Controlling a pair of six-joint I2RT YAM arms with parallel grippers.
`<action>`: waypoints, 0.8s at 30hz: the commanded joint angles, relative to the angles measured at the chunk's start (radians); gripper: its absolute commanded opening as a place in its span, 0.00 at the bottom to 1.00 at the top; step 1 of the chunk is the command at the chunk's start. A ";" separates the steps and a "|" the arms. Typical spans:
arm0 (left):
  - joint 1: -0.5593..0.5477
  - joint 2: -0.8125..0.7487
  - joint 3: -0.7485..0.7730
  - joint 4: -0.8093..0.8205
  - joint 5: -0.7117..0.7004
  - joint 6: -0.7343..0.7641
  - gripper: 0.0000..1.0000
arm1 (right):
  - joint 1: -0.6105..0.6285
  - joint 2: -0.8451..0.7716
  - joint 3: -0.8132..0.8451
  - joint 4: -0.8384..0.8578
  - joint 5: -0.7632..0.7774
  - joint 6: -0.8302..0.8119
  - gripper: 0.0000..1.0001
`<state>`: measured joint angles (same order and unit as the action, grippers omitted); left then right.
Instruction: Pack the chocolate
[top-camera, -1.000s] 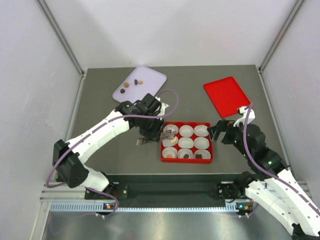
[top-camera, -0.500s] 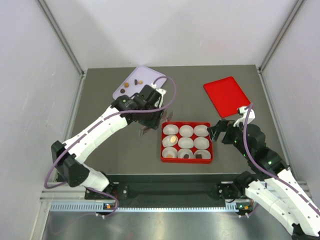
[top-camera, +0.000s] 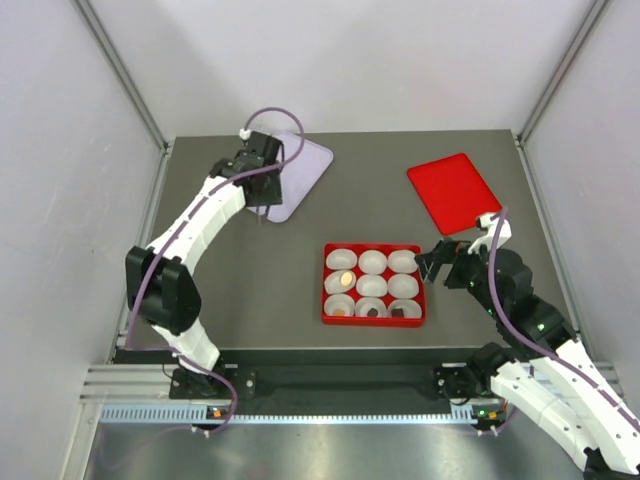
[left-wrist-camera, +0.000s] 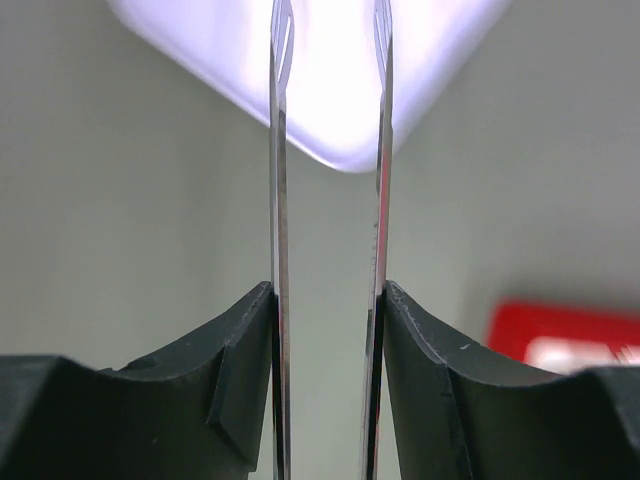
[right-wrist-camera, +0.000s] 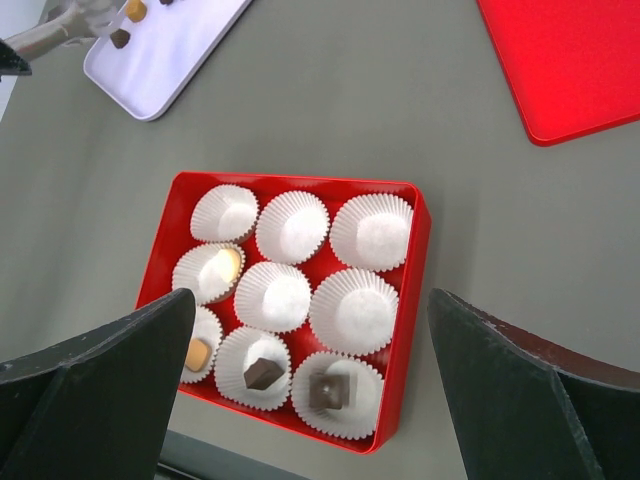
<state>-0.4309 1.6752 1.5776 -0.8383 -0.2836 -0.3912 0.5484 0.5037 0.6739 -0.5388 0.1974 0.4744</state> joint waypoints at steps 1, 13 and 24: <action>0.073 0.017 -0.002 0.111 -0.068 -0.026 0.50 | -0.008 -0.011 -0.002 0.040 0.008 -0.003 1.00; 0.213 0.170 0.056 0.180 0.012 0.072 0.50 | -0.008 0.002 0.004 0.043 0.037 -0.048 1.00; 0.258 0.239 0.068 0.183 0.006 0.072 0.50 | -0.008 0.012 0.012 0.045 0.054 -0.069 1.00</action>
<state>-0.1959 1.9011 1.6016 -0.6907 -0.2737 -0.3271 0.5488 0.5137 0.6739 -0.5385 0.2264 0.4271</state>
